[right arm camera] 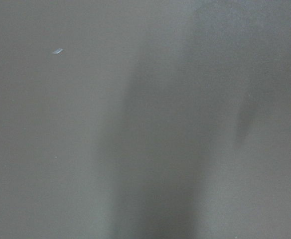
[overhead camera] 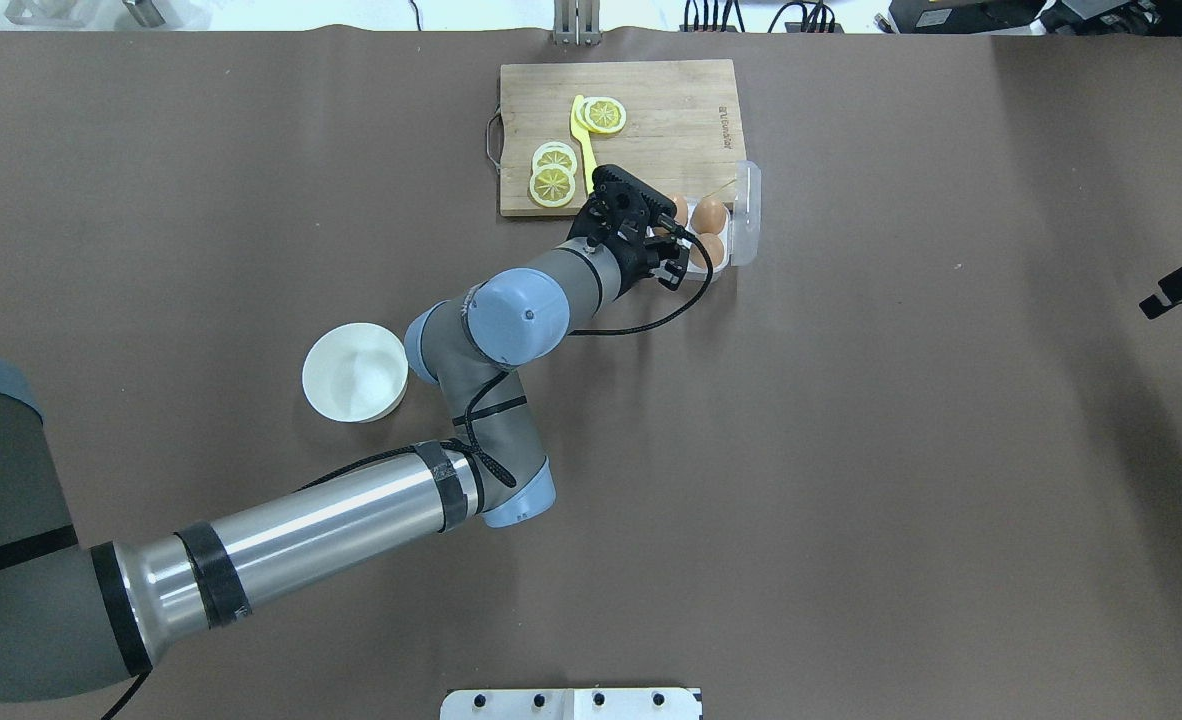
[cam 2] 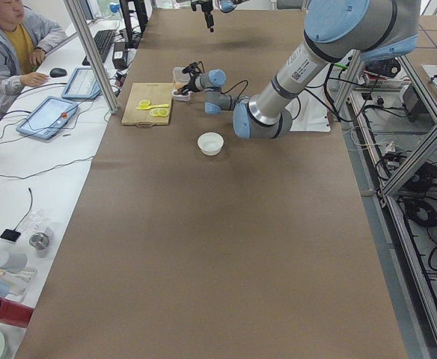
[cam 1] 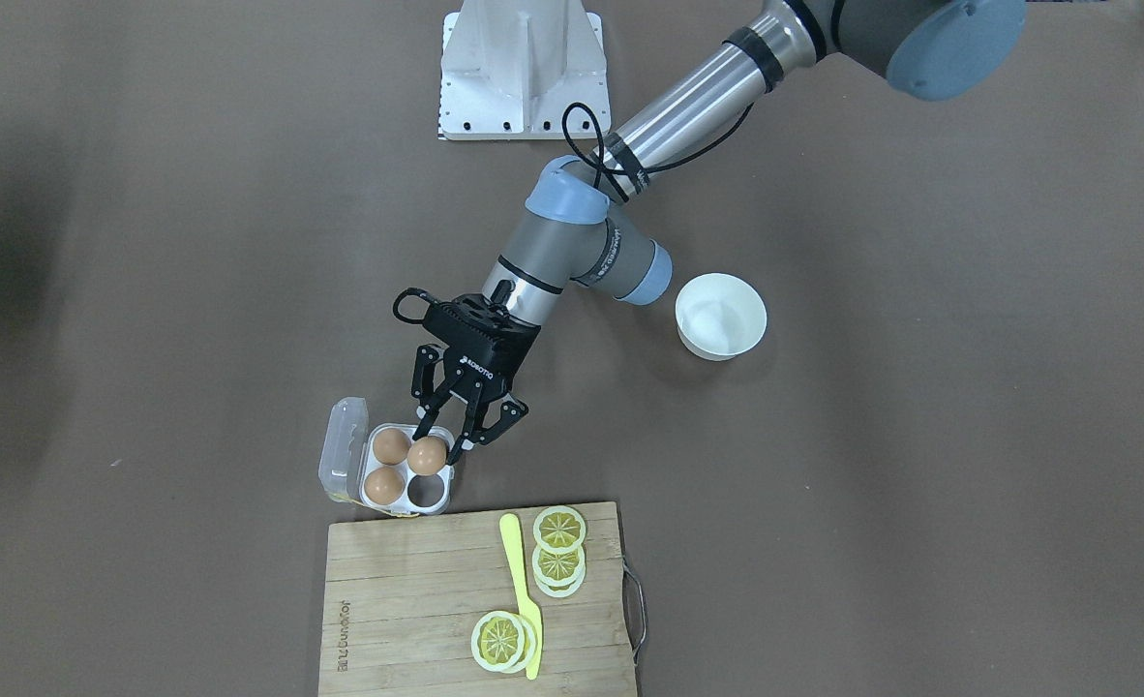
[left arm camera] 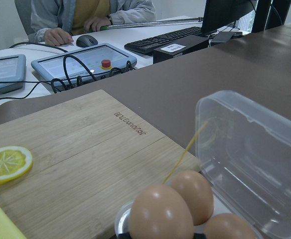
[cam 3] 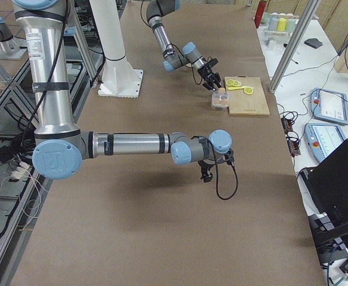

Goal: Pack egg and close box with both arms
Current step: 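Lower the egg into the empty slot and open the left gripper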

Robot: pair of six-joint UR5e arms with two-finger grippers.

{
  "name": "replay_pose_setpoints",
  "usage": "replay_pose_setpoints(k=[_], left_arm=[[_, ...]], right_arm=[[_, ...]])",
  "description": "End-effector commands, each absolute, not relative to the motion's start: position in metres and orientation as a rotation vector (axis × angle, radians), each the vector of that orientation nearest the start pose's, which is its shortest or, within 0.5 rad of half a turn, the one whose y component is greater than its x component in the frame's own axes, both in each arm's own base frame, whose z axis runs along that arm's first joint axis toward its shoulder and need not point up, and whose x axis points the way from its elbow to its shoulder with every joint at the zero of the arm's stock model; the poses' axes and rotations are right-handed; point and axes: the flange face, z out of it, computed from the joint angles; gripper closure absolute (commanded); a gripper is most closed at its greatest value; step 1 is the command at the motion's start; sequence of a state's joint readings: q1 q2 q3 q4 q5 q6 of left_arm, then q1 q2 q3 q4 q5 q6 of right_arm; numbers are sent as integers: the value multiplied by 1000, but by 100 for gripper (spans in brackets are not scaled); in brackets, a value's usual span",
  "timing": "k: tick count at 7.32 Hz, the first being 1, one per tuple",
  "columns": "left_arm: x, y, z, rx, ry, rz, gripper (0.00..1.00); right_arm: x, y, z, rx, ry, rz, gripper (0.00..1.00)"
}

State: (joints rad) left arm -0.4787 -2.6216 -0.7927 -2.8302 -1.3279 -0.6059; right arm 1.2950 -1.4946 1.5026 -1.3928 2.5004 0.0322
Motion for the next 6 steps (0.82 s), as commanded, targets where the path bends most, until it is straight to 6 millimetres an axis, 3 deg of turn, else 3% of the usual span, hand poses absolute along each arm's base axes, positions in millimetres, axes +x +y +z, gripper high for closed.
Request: replay_pose_setpoints(k=[1, 2, 5, 6], left_arm=[[679, -528, 168, 1152, 1029, 206, 17], [679, -528, 170, 1146, 1034, 215, 2], [676, -531, 166, 1148, 1040, 209, 2], [659, -544, 156, 1117, 1101, 158, 2]], right_arm=[[-93, -528, 623, 30, -946, -311, 0], [-93, -528, 623, 29, -946, -310, 0], [-93, -529, 622, 31, -946, -312, 0], [-93, -529, 621, 33, -947, -312, 0]])
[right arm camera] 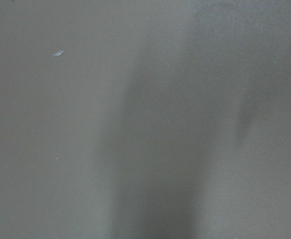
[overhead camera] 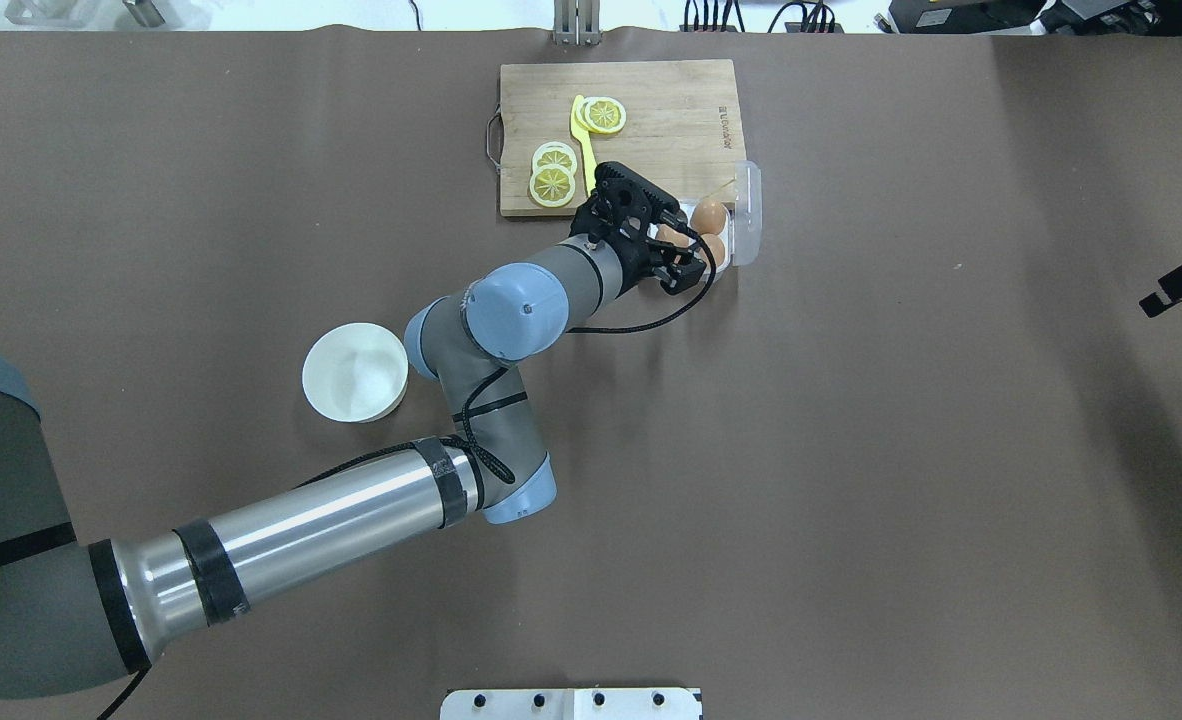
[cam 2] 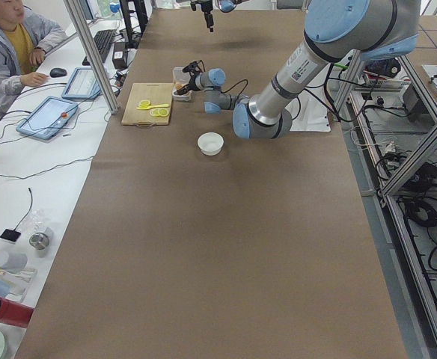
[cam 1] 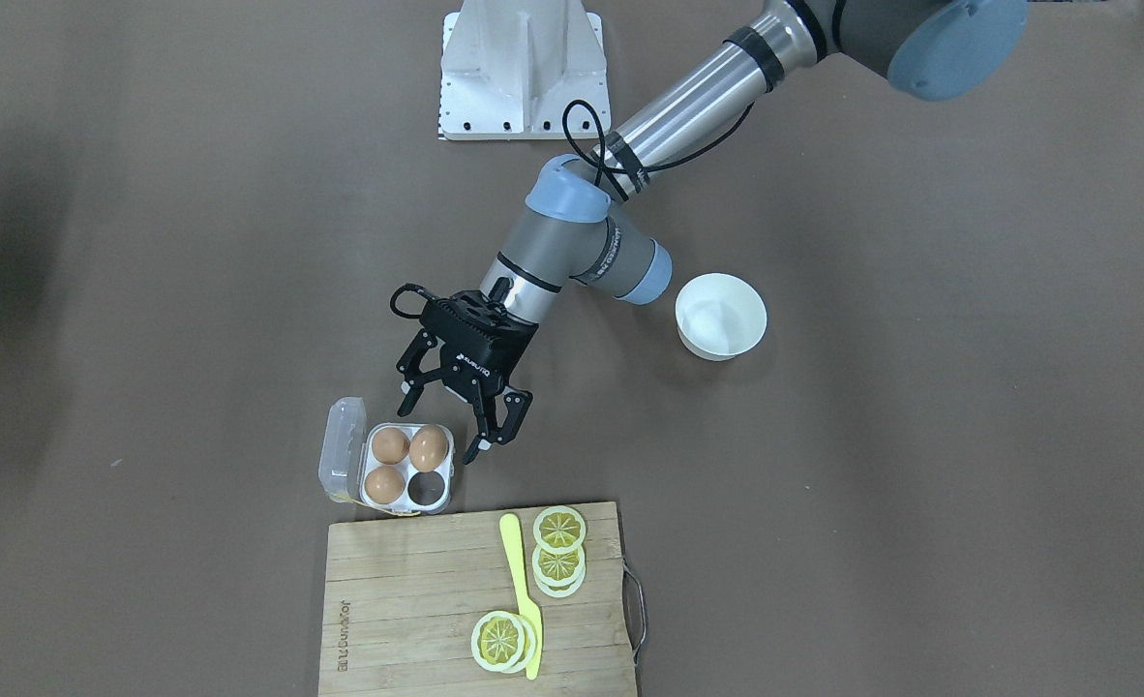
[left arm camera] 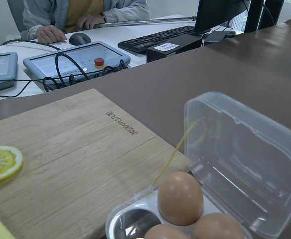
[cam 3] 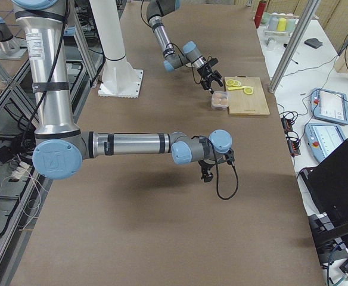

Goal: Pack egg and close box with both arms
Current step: 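Lower the egg into the empty slot and open the left gripper, then withdraw the left arm while the right arm moves toward the egg box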

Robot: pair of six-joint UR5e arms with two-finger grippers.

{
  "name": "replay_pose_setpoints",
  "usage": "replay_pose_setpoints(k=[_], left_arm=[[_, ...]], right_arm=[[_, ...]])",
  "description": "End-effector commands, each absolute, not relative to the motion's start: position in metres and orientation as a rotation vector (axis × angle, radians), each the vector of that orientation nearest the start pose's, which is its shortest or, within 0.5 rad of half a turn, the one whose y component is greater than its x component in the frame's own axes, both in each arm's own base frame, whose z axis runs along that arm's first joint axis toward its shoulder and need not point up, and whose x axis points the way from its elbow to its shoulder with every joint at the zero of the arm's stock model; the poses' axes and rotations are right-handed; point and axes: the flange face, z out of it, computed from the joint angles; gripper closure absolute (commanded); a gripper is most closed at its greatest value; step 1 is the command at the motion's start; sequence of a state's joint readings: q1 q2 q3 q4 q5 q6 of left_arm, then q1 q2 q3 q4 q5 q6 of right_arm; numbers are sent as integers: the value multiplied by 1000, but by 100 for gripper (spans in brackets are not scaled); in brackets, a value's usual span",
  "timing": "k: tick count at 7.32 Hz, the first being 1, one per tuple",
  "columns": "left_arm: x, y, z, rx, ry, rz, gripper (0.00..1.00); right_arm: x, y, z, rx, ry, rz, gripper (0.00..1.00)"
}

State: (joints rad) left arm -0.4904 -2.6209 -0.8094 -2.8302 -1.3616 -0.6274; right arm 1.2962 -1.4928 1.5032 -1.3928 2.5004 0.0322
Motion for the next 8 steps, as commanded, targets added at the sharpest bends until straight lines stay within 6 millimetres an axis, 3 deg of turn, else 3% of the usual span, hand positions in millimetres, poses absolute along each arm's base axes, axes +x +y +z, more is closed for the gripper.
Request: replay_pose_setpoints(k=[1, 2, 5, 6, 8], left_arm=[[628, -572, 149, 1049, 1182, 139, 3], [592, -593, 149, 1003, 1230, 114, 9], [445, -603, 207, 742, 1180, 128, 10], [385, -614, 228, 643, 1172, 132, 10], [250, -629, 263, 321, 1183, 75, 9]], right_arm=[[-94, -530, 620, 34, -947, -313, 0], [-94, -532, 617, 39, -946, -314, 0], [-104, -563, 578, 38, -949, -220, 0], [-115, -577, 557, 39, -953, -192, 0], [-158, -601, 502, 42, -960, -161, 2]])
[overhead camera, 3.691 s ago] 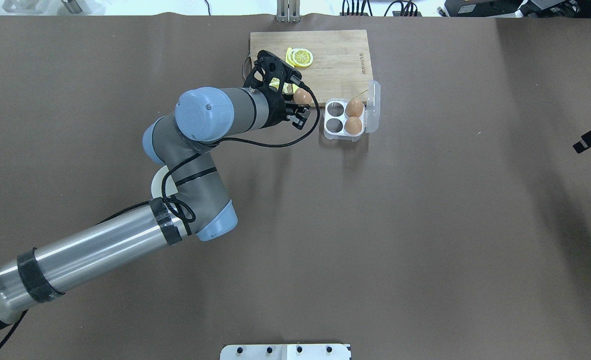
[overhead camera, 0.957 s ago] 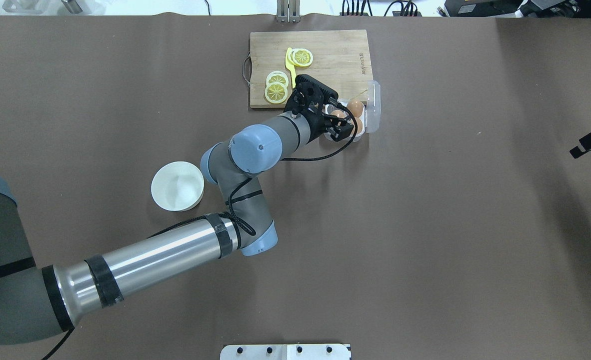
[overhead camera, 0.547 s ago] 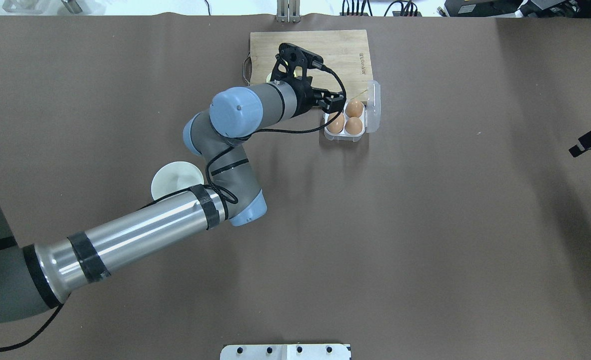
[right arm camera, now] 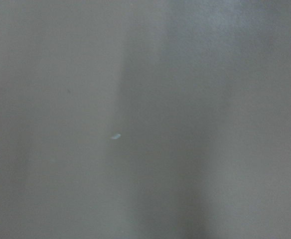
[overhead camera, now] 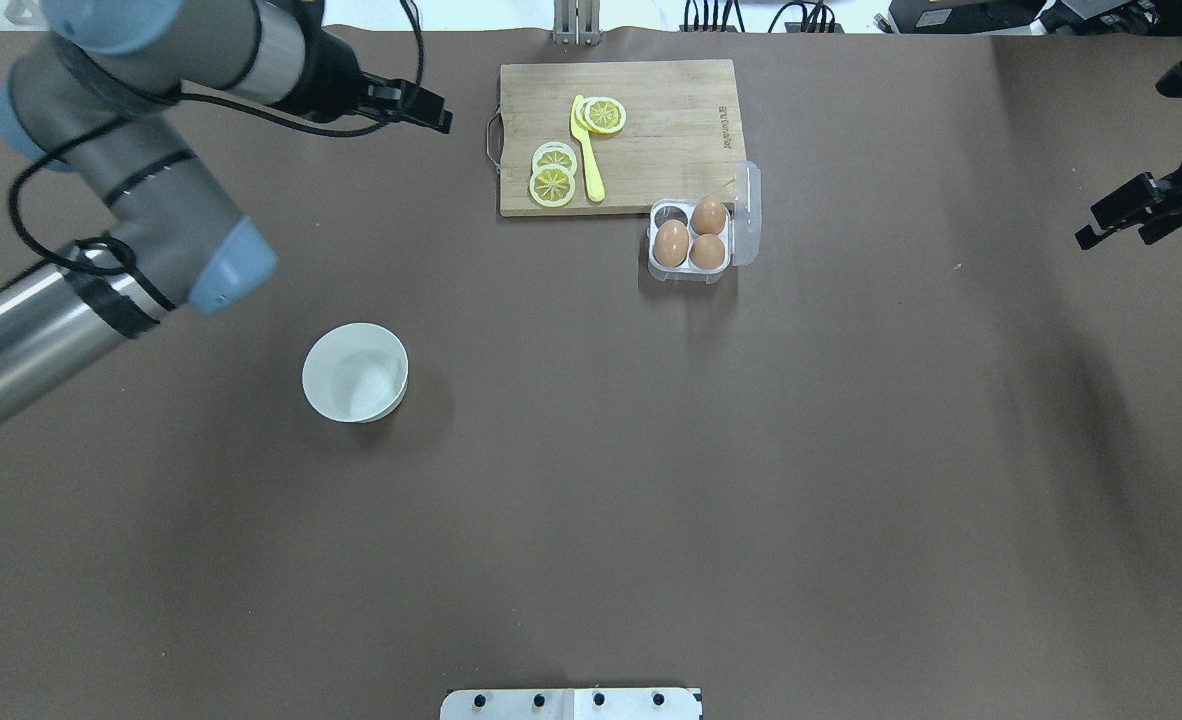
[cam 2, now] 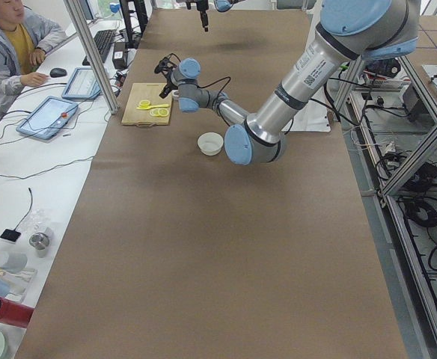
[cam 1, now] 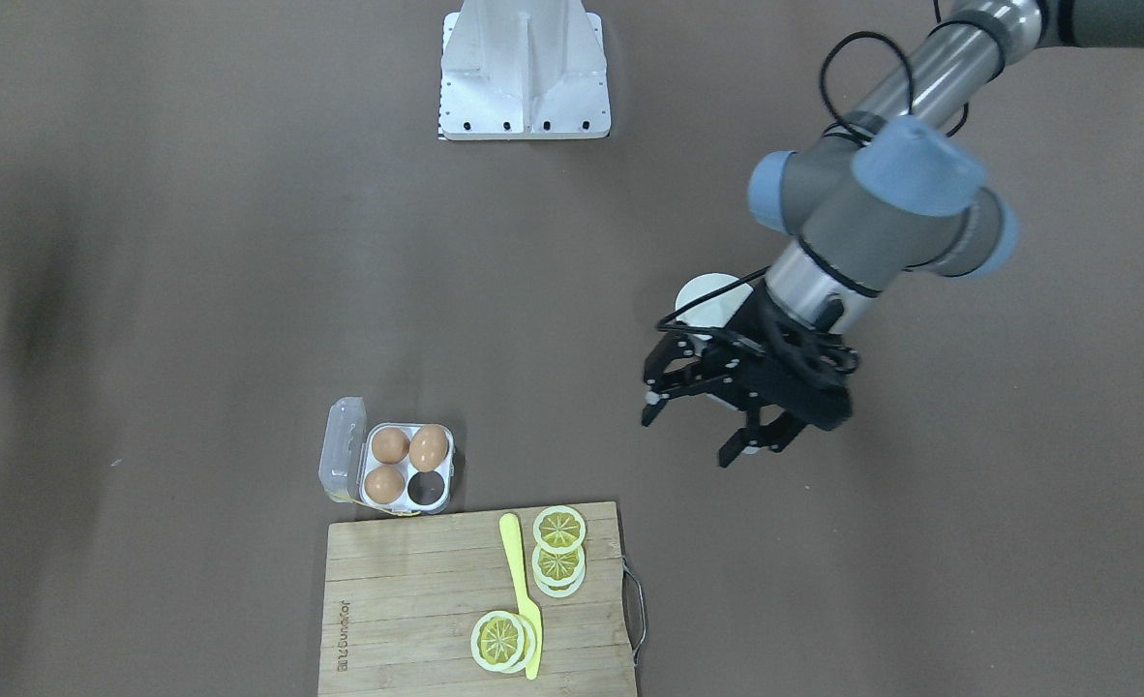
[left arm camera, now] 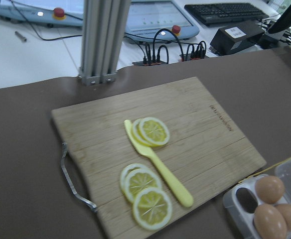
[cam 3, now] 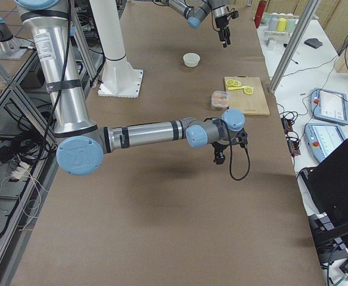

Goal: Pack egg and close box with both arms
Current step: 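Withdraw the left arm while the right arm moves toward the egg box, then push the clear lid down over the eggs with the right gripper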

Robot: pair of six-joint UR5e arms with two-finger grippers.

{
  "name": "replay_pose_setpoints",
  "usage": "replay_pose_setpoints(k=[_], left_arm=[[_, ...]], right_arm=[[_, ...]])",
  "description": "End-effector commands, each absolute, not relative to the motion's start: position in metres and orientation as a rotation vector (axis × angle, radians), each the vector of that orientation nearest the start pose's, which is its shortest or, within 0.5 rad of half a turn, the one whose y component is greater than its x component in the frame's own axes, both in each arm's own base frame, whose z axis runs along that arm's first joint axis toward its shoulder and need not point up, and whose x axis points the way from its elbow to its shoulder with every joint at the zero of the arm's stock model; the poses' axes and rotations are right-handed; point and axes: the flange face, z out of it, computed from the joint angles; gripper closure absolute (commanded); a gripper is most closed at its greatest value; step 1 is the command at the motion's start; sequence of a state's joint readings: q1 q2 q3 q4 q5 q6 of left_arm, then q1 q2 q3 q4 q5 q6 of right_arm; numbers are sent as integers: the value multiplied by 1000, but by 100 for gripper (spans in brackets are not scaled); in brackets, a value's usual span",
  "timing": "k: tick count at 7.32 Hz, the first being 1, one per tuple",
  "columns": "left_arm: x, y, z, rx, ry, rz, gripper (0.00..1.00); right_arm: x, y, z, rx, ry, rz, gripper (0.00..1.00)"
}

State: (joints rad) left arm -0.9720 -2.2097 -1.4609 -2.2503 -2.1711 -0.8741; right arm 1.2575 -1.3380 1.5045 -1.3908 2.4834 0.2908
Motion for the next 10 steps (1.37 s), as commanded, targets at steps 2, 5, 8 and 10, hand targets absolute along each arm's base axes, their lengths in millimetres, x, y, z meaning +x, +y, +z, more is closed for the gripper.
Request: replay_pose_setpoints(k=[2, 5, 8, 10], left_arm=[[160, -596, 341, 244, 1142, -44, 3], [47, -578, 435, 327, 1038, -55, 3], [39, -557, 466, 302, 1023, -53, 3], [18, -538, 497, 319, 991, -14, 3]], right_arm=[[-214, -617, 441, 77, -909, -113, 2], [-333, -592, 399, 147, -890, 10, 56], [-401, -584, 344, 160, -899, 112, 100], [-425, -590, 307, 145, -933, 165, 100]])
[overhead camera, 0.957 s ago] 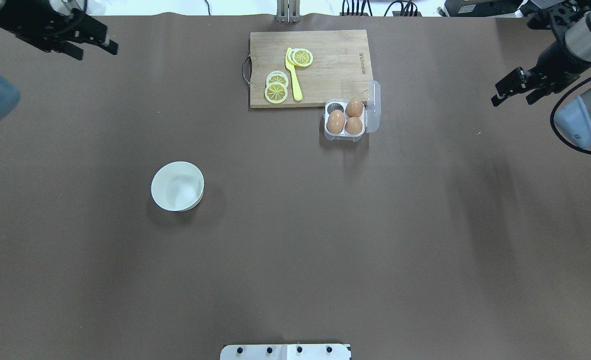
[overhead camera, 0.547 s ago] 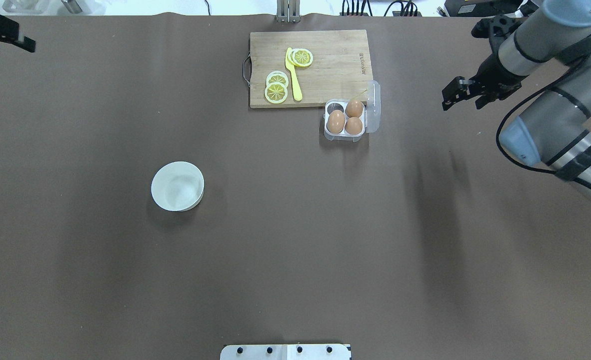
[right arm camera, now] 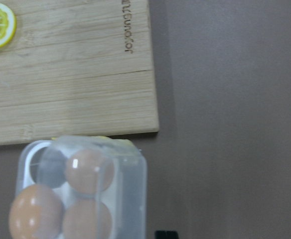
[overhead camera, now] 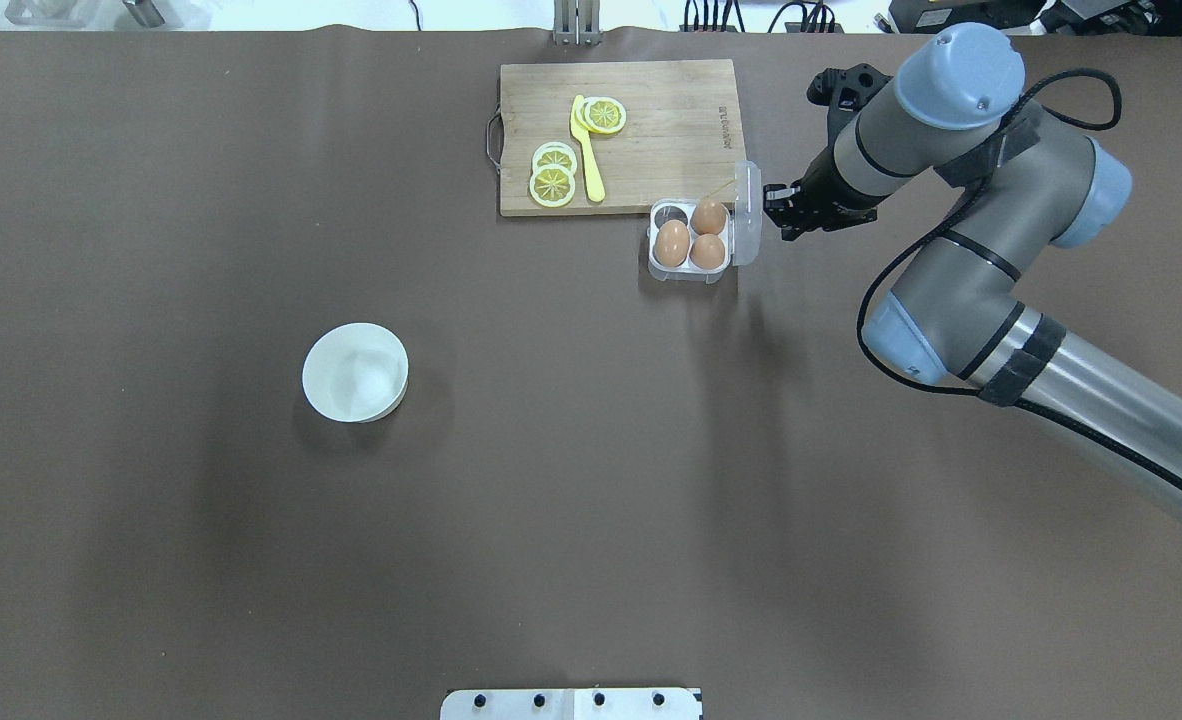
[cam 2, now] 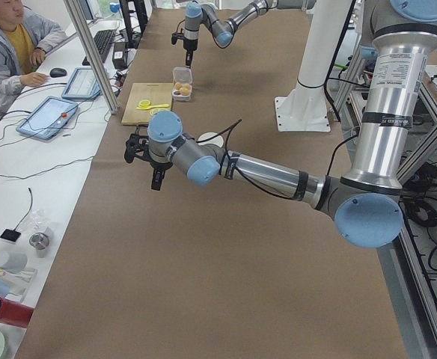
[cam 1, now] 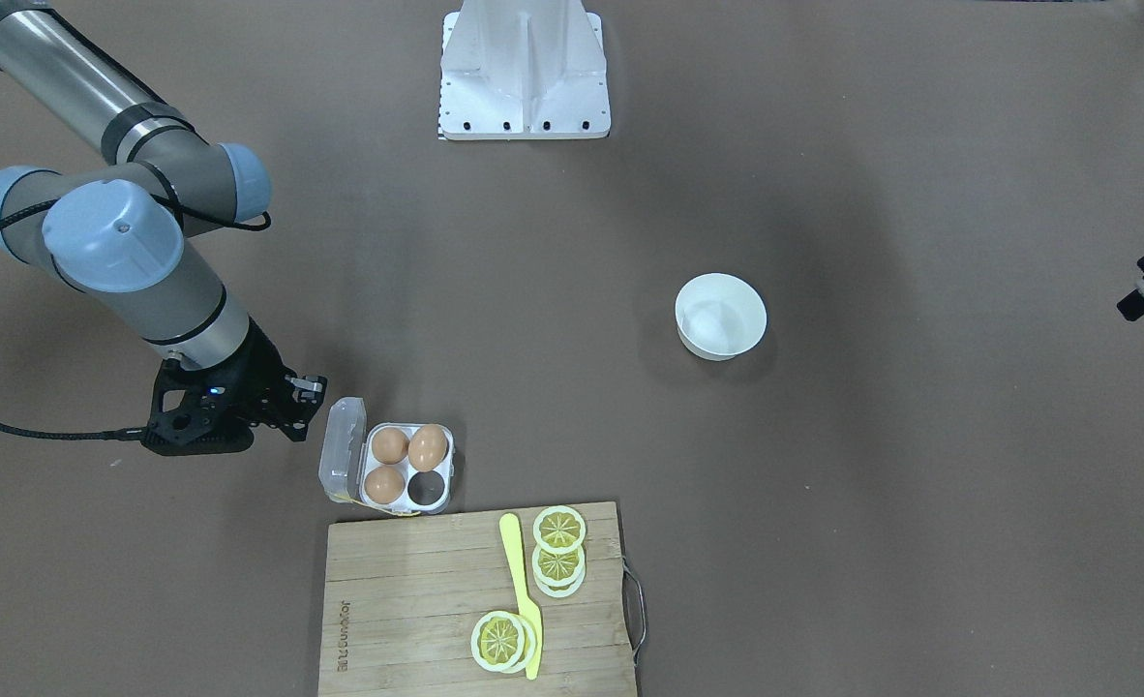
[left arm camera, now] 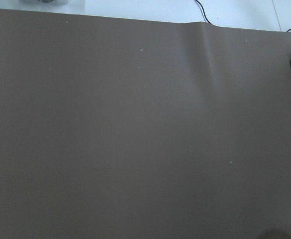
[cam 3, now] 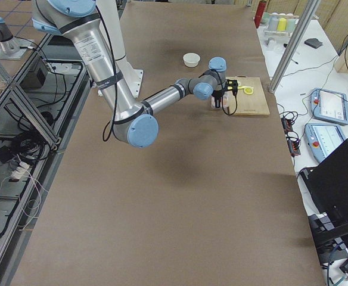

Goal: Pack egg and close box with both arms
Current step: 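Push the clear lid down over the eggs with the right gripper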

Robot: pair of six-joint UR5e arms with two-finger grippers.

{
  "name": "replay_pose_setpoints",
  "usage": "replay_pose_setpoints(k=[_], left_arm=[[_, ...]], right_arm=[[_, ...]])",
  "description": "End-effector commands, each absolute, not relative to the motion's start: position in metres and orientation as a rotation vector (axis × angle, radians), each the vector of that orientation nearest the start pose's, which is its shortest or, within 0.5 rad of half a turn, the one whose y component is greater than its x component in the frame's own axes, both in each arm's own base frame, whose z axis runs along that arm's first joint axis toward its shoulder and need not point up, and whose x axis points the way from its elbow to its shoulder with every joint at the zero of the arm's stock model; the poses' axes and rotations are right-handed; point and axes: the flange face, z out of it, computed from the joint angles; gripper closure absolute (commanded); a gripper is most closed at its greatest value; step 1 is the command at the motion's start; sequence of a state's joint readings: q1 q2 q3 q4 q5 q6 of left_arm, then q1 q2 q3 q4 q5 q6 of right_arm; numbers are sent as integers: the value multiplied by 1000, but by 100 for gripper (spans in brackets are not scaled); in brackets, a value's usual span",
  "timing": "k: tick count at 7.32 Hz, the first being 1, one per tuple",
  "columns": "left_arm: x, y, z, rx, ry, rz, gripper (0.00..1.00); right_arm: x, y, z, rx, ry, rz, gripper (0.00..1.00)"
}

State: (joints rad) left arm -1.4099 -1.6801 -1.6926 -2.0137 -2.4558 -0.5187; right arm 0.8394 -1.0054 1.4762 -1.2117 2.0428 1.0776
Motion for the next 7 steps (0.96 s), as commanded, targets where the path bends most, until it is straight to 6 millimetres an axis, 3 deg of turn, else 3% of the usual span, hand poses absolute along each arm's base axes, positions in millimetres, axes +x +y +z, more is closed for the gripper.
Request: replay_pose_setpoints(k=[1, 3, 4, 5, 6, 7], left_arm=[[13, -530, 499, 322, 989, -20, 3], [11, -519, 505, 315, 987, -26, 3], [11, -520, 506, 312, 986, -27, 3], [11, -520, 507, 309, 986, -29, 3], [11, -521, 506, 309, 986, -29, 3], [10, -521, 508, 308, 984, -32, 3]], right_arm=[[-437, -597, 280, 154, -949, 205, 100], [-466, -603, 258, 159, -945, 230, 100], [-469, -604, 243, 166, -959, 228, 100], [-455, -604, 234, 160, -982, 226, 100], [-405, -625, 243, 117, -1010, 236, 100], [-339, -636, 269, 87, -1037, 236, 100]])
